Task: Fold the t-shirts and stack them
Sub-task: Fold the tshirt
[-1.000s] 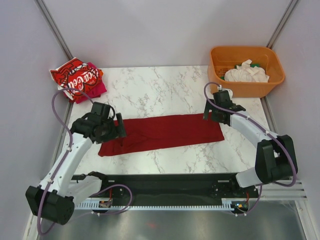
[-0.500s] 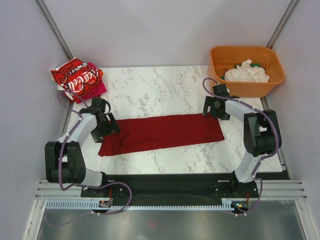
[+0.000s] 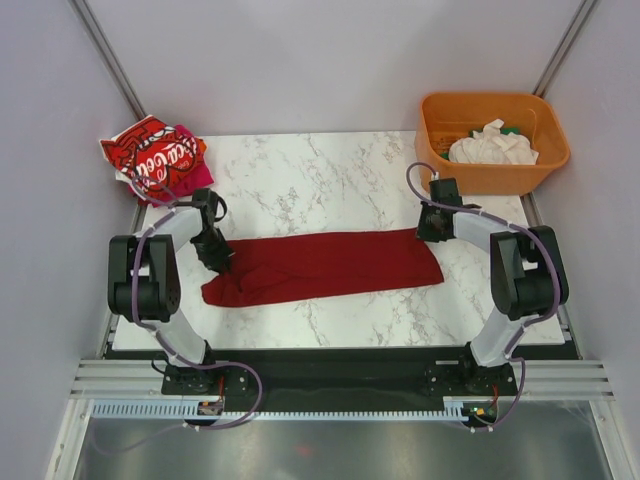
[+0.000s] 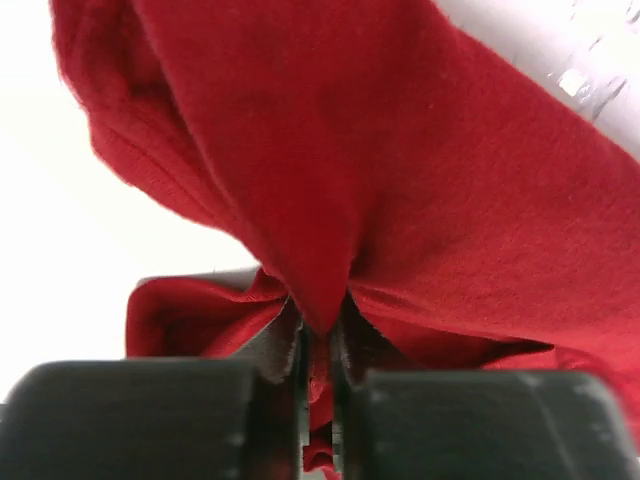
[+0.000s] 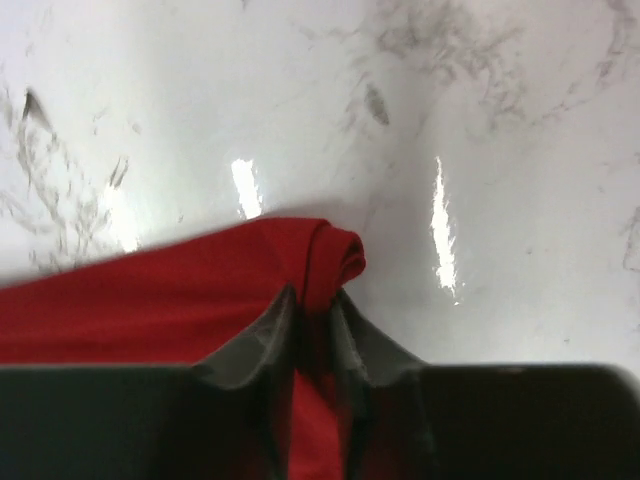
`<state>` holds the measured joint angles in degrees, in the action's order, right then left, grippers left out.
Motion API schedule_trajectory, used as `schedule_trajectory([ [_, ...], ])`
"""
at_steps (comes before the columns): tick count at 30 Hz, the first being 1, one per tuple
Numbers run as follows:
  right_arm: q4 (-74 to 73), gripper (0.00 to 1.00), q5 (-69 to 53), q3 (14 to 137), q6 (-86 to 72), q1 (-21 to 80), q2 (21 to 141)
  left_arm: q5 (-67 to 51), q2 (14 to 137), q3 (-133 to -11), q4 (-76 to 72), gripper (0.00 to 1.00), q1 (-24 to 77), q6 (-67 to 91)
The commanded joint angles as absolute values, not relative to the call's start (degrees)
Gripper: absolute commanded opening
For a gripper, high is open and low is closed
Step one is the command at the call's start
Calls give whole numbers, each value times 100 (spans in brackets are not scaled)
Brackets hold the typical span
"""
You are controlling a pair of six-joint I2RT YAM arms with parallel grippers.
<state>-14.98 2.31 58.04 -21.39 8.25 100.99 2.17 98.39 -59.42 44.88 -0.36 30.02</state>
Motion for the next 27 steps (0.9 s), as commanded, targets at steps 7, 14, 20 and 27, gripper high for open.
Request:
schedule_trajectory([
  [7,-1503,0,-825,4836,-2671,1528,9300,624,10624,-7126,4315,2,149,2865],
  [14,-1616,0,-1046,3605,-3313,2004,7220,71,12423,-10408,4675,2,702,2453],
  [20,-1829,0,-1493,2875,-4208,2231,5742,-719,14550,-13756,5010,2,984,2417],
  [27,-545,0,-555,1854,-6353,4181,4878,-1986,15337,-14502,3282,6,1362,2540],
])
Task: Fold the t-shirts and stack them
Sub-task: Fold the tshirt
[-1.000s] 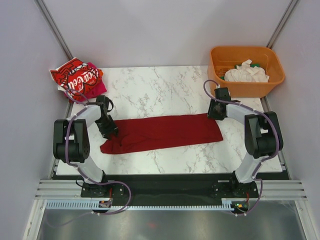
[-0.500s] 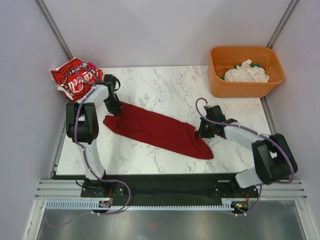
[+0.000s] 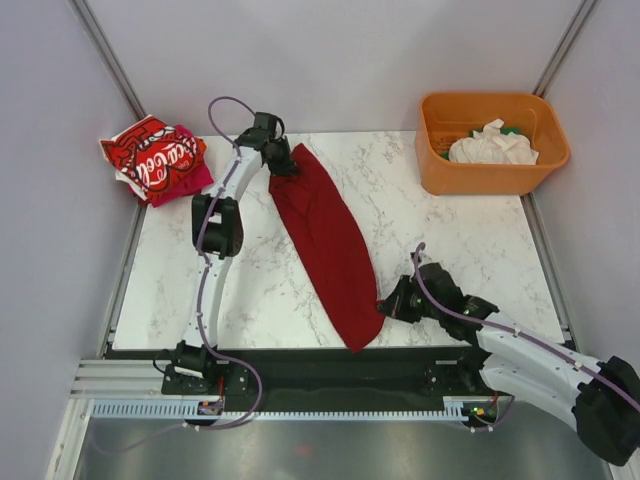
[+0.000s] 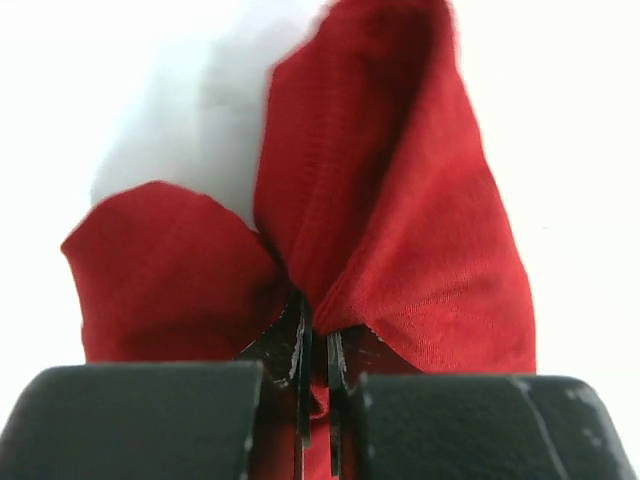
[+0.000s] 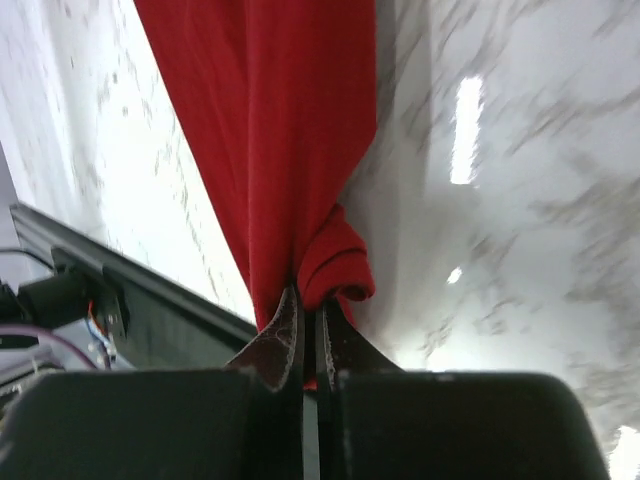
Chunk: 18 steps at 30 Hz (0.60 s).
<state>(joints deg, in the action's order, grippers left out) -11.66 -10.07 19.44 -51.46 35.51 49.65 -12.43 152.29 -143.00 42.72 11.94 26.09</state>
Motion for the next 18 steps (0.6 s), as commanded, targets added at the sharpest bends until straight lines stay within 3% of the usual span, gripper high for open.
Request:
schedule_trajectory([
  [1,-510,0,-397,1915,-6415,4410,4921,-2073,15407,-14502,3139,8,1388,2575],
  [8,-369,0,763,2732,-6732,6527,6280,-2347,15618,-14546,1961,16,1433,2689],
  [12,-405,0,993,3119,-6794,6996,6925,-2285,15618,-14563,1820,20,1433,2584],
  [15,-325,3,958,3260,-6715,7110,7206,-2338,15601,-14581,1758,33,1441,2505],
  [16,-438,27,975,3313,-6680,7110,7242,-2434,15583,-14590,1758,41,1441,2479],
  [17,-570,48,1036,3383,-6601,7119,7251,-2461,15566,-14555,1758,67,1441,2444],
  [18,-911,83,1289,3558,-6557,7163,7225,-2470,15426,-14494,1767,81,1450,2339],
])
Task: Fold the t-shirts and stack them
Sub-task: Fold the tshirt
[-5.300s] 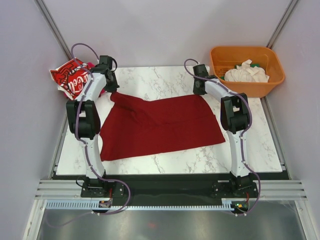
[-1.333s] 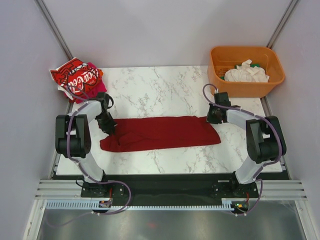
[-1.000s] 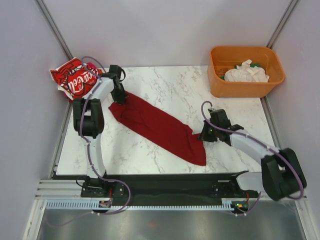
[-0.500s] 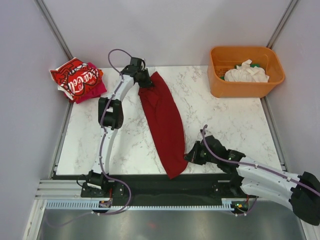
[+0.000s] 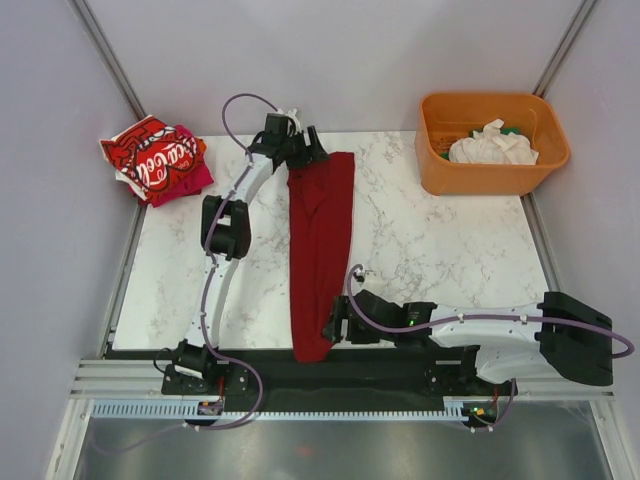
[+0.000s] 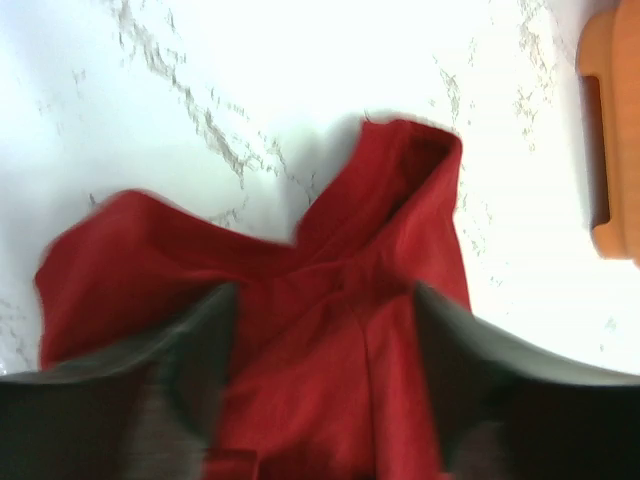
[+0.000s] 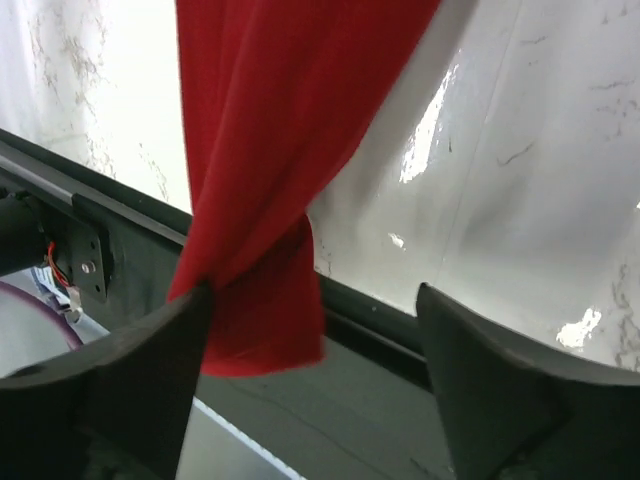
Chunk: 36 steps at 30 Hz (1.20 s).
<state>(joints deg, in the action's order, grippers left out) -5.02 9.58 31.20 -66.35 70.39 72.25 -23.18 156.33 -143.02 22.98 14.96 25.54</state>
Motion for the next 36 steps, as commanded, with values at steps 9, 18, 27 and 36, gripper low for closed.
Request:
schedule_trajectory([
  [9,-2671,98,2654,4613,-6065,7541,6838,-1732,13581,-13676,1960,100,1450,1566],
  [18,-3084,98,2847,4563,-6169,7752,7067,-290,10568,-11185,3225,96,1441,1913],
  [27,-2777,89,3068,3375,-6487,7567,5538,-527,7079,-5189,3217,87,2626,3479],
  [36,-3182,91,3208,3533,-6372,7480,5300,-957,4817,-2550,3129,97,3682,5202],
])
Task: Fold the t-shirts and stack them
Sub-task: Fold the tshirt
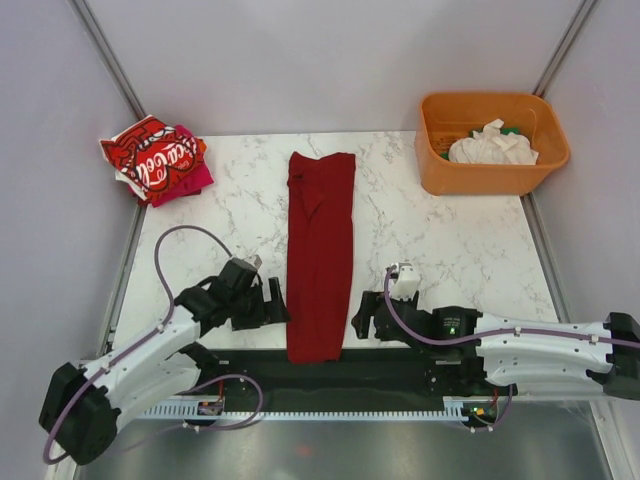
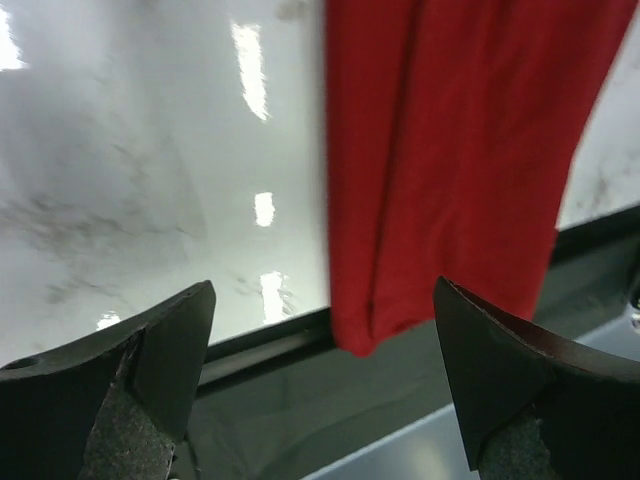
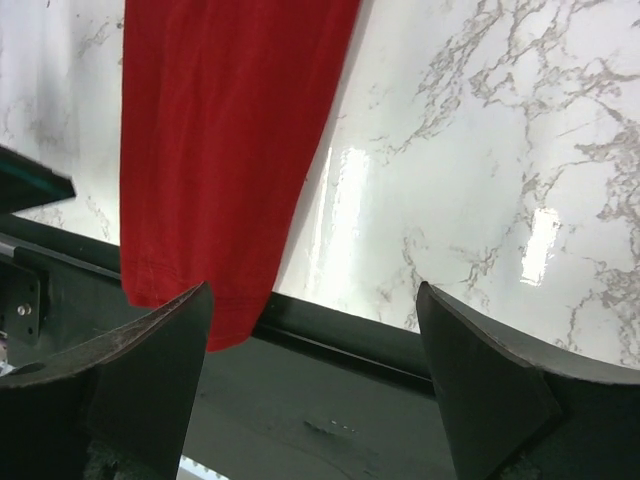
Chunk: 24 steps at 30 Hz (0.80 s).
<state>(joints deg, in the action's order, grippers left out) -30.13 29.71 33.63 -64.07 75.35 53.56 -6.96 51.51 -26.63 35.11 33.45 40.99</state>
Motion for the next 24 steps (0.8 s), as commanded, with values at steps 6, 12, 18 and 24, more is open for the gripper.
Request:
schedule_trajectory([
  [6,-3190,91,3085,3603,-6109,7243,5309,-888,4298,-1776,2822,97,4376,6081],
  [12,-3217,91,3006,3595,-6012,7075,5300,-958,4525,-1398,2461,92,4763,6468],
  [18,-3269,91,2936,3612,-6003,7022,5309,-923,4825,-1239,2101,77,5211,6872],
  [24,-3313,91,2980,3577,-5994,6987,5203,-677,5168,-1213,2022,66,5545,7031],
])
